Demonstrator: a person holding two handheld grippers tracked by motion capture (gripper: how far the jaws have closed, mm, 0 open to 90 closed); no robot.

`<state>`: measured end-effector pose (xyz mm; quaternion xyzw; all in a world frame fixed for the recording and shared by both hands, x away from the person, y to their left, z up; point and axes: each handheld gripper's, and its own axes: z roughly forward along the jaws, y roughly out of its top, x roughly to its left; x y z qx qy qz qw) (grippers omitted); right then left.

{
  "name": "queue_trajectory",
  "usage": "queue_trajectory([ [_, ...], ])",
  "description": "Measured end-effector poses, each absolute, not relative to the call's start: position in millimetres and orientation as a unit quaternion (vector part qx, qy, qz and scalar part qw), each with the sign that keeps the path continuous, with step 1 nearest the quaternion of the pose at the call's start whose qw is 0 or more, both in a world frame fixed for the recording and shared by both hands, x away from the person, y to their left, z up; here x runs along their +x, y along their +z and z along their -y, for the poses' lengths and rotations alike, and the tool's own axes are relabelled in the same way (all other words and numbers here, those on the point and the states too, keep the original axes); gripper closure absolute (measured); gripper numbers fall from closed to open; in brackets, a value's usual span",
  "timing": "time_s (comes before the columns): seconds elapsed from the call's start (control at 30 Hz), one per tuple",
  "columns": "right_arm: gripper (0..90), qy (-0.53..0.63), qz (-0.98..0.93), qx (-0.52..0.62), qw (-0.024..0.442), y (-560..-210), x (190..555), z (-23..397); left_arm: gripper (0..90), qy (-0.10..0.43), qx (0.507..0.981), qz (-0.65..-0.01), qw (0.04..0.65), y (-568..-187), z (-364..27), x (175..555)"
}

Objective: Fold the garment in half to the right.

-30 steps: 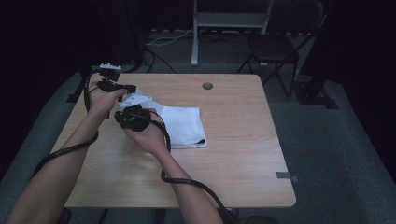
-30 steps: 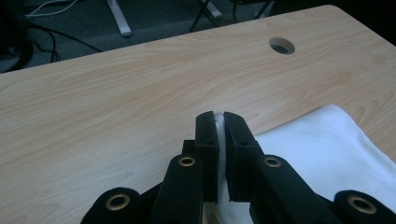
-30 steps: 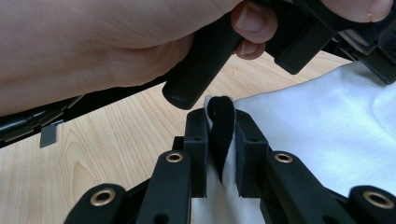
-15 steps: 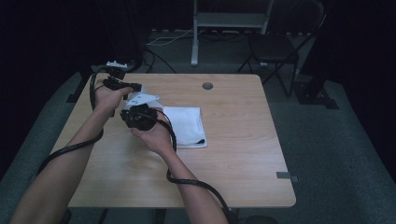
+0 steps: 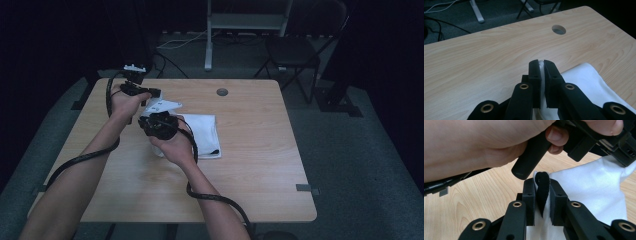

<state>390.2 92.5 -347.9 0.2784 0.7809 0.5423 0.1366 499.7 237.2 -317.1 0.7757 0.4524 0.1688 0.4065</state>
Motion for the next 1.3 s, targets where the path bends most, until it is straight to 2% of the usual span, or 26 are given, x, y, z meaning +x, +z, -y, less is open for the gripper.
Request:
queue_trajectory([
  [0.8, 77.9, 0.535, -0.776, 0.303, 0.142, -348, 389, -58, 85.1, 0.162, 0.768, -0.454, 0.422, -327, -212, 504],
  [1.3, 77.9, 0.531, -0.774, 0.313, 0.143, -351, 388, -38, 85.1, 0.132, 0.757, -0.453, 0.453, -340, -200, 507],
])
